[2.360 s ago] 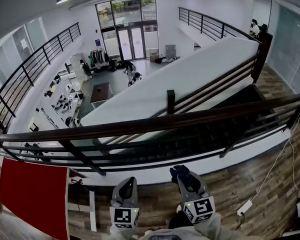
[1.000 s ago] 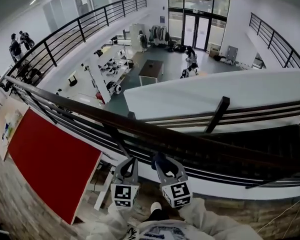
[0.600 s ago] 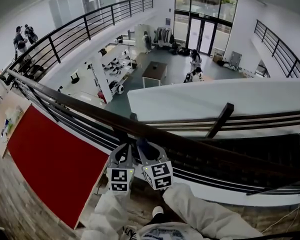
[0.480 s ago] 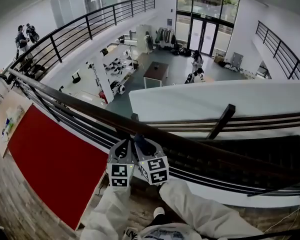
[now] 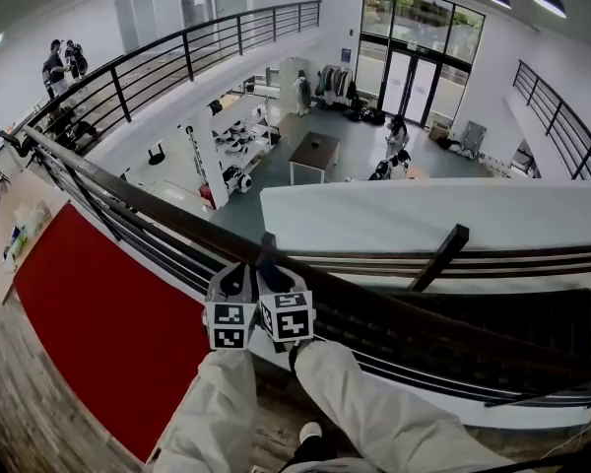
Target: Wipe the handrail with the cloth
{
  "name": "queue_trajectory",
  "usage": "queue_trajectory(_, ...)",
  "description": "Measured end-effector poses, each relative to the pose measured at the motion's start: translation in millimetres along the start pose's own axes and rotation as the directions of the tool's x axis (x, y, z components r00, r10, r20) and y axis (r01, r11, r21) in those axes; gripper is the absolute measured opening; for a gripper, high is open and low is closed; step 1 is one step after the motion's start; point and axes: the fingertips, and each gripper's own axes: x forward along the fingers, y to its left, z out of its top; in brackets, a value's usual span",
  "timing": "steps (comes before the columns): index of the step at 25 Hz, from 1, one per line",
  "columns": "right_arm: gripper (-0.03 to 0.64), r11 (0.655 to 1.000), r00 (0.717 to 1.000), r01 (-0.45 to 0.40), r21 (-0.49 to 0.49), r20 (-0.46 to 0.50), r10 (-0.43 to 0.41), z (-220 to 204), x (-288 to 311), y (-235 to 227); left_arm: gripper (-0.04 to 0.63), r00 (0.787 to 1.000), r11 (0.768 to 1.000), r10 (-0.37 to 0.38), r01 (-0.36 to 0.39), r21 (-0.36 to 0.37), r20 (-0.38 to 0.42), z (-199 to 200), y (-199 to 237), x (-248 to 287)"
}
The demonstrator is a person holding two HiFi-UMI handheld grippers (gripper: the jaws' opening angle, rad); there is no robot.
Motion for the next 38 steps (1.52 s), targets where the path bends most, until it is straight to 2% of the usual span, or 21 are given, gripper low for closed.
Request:
queue_trajectory(5,0.101,0.997,0.996,0.071,0.007,-0.050,-0.071,-2,2,-2,0.000,0.999,0.996,0.038,-0.039,-0.076,-0.016,-8,12,2)
queue_trajectory(14,0.101,0.991,0.988,0.135,-0.021,-0.069,-0.136,-6,-15,-10,0.000,1.000,1.000,-0.016,0.017,0.012,-0.006,-5,-8,-10)
queue_trajectory(25,0.101,0.980,0.981,0.188,-0.067,-0.022,-0.190,-22,-73,-43,0.000,0.996,0.996,-0.093,0.093,0.017,0.010,-5,-78,-19)
queue_trajectory(30,0.101,0.982,0.983,0.181,-0.052,-0.022,-0.182,-28,-108,-70,0.000,0.993,0.993,-0.115,0.115,0.012,0.010,0,-125,-21)
queue_trajectory(38,0.101,0.982,0.982,0.189,-0.020,-0.016,-0.190,-40,-162,-109,0.000,0.984,0.982,-0.181,0.180,0.051,0.004,13,-197,-28)
